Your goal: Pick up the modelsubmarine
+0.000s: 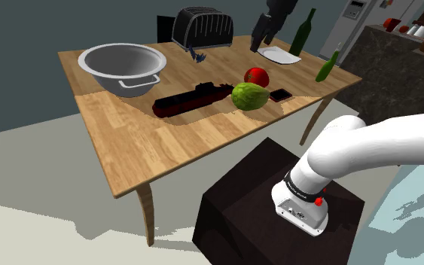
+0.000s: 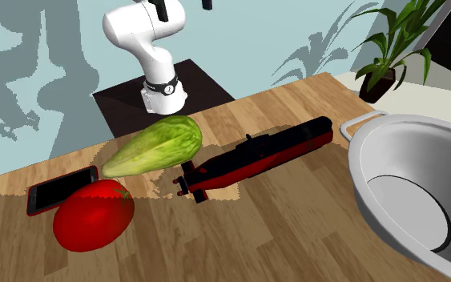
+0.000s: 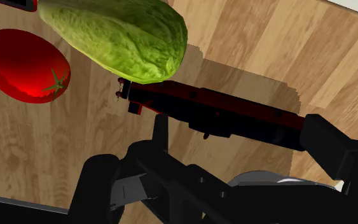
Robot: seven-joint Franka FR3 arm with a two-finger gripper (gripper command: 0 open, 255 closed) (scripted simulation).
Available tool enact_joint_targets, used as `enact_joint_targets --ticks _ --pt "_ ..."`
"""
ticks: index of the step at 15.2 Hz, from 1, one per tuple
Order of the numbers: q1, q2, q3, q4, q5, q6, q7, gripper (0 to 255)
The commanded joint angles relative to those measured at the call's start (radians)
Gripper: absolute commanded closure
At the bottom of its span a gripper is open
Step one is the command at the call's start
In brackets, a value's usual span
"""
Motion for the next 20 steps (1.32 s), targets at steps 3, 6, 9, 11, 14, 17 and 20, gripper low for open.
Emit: enact_joint_targets --ticks 3,6,9,11,14,17,20 --pt "0.017 0.054 -0.017 -0.011 -0.005 0.055 -0.052 0" --pt "0.044 0.143 -0.04 -0.017 -0.009 0.134 -0.129 0" --pt "0.069 0.238 -0.061 -0.012 -0.009 0.209 -0.207 0" --pt "0.086 0.305 -0.073 -0.003 -0.007 0.256 -0.259 0" --pt "0.111 0.408 -0.087 0.018 0.001 0.321 -0.337 0" --pt "0.133 0.514 -0.097 0.049 0.012 0.379 -0.416 0" --pt "0.153 0.622 -0.1 0.087 0.027 0.429 -0.493 0"
